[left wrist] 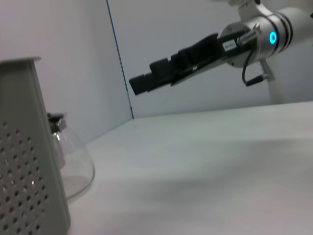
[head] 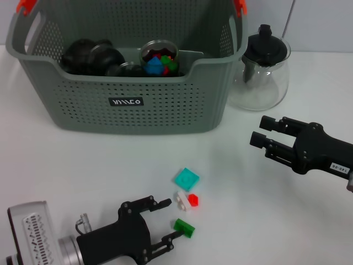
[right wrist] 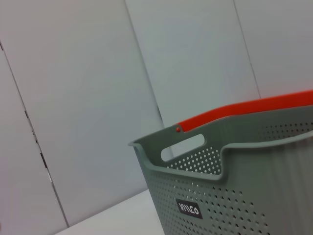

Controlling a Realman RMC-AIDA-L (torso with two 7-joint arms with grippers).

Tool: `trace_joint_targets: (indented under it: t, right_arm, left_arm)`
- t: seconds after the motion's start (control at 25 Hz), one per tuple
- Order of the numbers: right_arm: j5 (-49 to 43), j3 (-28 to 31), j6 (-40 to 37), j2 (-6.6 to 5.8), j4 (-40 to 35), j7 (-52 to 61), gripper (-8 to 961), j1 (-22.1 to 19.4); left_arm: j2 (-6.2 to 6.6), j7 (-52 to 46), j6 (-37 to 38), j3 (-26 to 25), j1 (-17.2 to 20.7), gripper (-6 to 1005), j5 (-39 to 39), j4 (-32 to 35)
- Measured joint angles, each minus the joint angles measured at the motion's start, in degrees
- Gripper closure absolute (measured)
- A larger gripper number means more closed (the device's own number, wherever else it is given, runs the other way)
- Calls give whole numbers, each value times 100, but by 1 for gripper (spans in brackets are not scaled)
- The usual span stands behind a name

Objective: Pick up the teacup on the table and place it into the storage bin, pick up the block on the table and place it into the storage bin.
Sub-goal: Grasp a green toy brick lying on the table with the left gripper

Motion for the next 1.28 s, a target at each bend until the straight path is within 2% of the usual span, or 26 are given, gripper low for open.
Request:
trace_joint_targets:
  t: [0.32, 0.6, 0.72, 1.0, 1.28]
  right_arm:
    - [0, 15, -5, 0, 9, 0, 396, -46]
    - [0, 16, -17, 1, 9, 0, 395, -72]
    - [0, 15, -18, 1, 9, 0, 395, -79]
    - [0, 14, -16, 1, 7, 0, 395, -85]
    - [0, 11, -8, 0, 9, 0, 395, -67]
  left_arm:
    - [0, 18, -493, -52, -135, 415, -7, 1]
    - [1, 21, -566, -167, -193, 414, -98, 22]
    - [15, 22, -522, -354, -201, 413, -215, 38]
    - [22, 22, 2, -329, -77, 412, -183, -7]
    - [0, 25, 154, -298, -21, 411, -173, -505]
